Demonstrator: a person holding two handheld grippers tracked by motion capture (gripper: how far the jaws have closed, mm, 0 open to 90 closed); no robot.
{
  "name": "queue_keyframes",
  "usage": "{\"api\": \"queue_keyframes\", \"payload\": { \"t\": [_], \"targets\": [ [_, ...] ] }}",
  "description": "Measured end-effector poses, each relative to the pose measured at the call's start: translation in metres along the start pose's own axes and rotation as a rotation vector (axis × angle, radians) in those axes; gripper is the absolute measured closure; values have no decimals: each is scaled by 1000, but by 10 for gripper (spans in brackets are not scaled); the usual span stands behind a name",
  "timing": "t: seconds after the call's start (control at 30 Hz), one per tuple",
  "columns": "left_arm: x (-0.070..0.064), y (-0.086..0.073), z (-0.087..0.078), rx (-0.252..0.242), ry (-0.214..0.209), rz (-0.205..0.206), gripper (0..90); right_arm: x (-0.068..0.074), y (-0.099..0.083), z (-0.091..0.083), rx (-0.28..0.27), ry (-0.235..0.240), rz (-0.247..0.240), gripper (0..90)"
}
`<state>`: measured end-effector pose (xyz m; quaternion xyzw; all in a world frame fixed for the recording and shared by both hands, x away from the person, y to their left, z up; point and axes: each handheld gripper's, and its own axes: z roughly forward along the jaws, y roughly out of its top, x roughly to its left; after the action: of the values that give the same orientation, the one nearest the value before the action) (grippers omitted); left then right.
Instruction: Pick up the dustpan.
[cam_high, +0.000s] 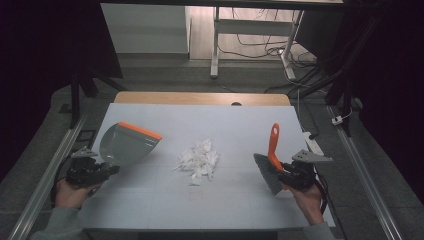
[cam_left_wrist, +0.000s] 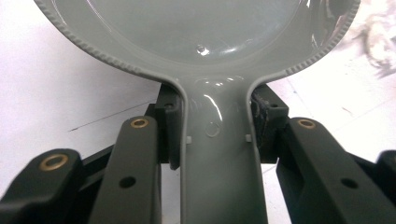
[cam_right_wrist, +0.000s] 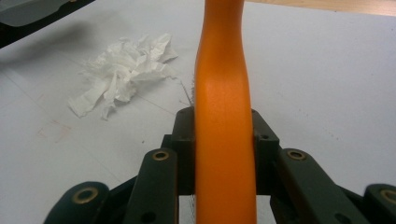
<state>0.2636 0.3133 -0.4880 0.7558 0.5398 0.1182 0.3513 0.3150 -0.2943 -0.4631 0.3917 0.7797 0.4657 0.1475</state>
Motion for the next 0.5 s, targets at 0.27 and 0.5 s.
{"api": "queue_keyframes", "payload": {
  "t": [0.27,0.5],
  "targets": [
    [0,0,-9,-6,-16,20,622,-1,0,0,-2,-2,0,701],
    [-4,-1,-18,-8,-43,66,621,-1,0,-1,-4,-3,2,700]
  ]
}}
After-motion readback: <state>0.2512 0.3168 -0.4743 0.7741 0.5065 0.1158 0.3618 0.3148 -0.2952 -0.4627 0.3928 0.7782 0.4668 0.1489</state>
